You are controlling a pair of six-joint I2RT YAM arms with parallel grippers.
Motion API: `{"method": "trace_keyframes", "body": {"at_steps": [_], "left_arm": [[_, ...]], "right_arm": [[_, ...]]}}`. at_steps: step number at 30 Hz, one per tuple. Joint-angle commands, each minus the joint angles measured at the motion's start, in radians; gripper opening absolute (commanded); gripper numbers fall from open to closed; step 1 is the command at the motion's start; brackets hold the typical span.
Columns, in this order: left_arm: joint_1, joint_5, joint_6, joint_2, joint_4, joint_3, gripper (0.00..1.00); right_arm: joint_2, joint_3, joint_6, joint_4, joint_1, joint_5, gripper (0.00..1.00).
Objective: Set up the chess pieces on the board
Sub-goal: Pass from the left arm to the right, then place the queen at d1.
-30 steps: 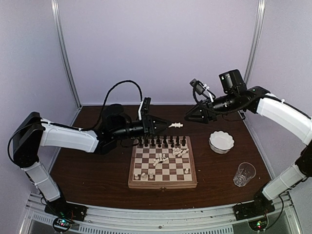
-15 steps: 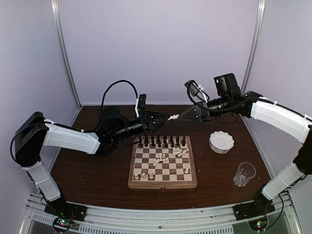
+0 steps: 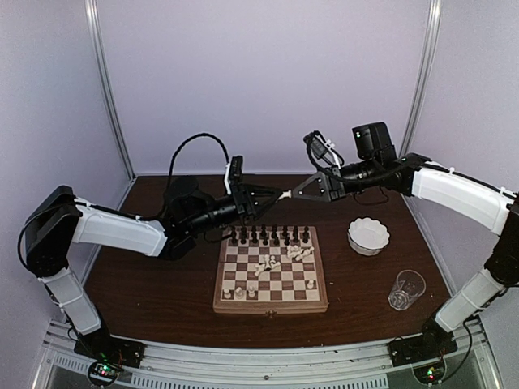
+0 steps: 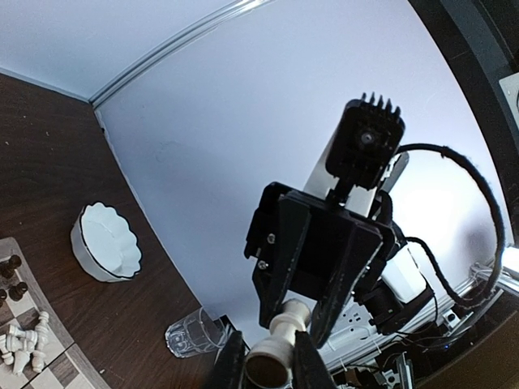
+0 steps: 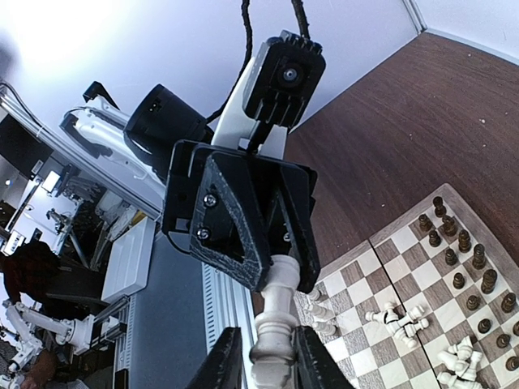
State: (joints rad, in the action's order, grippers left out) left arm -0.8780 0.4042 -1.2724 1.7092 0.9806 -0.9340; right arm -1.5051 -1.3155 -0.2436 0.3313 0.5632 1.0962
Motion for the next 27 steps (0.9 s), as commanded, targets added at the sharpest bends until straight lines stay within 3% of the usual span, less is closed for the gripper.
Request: {"method": "trace_keyframes", "body": {"at_steps": [1,6,10,12,15,20,23,27], "left_arm": [[-0.004,-0.004,-0.001,0.01,0.046,0.0,0.11],[-0.004,-0.005,0.005,0.012,0.02,-0.004,0.17],[-0.001,-0.015,0.043,-0.013,-0.043,0.012,0.36],[0.009,-0.027,0.094,-0.06,-0.144,0.027,0.4],[0.032,-0.07,0.238,-0.182,-0.46,0.023,0.44],[0.077,-0.316,0.586,-0.361,-1.129,-0.12,0.48],[0.176,-0.344,0.665,-0.39,-1.339,-0.185,0.49],[0.327,-0.282,0.743,-0.356,-1.479,-0.258,0.5]], "right_arm": [[-0.003,-0.004,-0.015,-0.047,0.007,0.005,0.21],[-0.01,-0.02,0.008,-0.015,0.007,-0.04,0.07],[-0.009,-0.064,0.129,0.106,0.007,-0.114,0.03],[-0.006,-0.092,0.215,0.191,0.009,-0.164,0.03],[-0.007,-0.134,0.362,0.331,0.017,-0.248,0.02],[-0.023,-0.193,0.571,0.527,0.09,-0.403,0.02],[-0.039,-0.219,0.66,0.588,0.164,-0.507,0.03],[-0.099,-0.283,0.74,0.674,0.243,-0.589,0.03]]}}
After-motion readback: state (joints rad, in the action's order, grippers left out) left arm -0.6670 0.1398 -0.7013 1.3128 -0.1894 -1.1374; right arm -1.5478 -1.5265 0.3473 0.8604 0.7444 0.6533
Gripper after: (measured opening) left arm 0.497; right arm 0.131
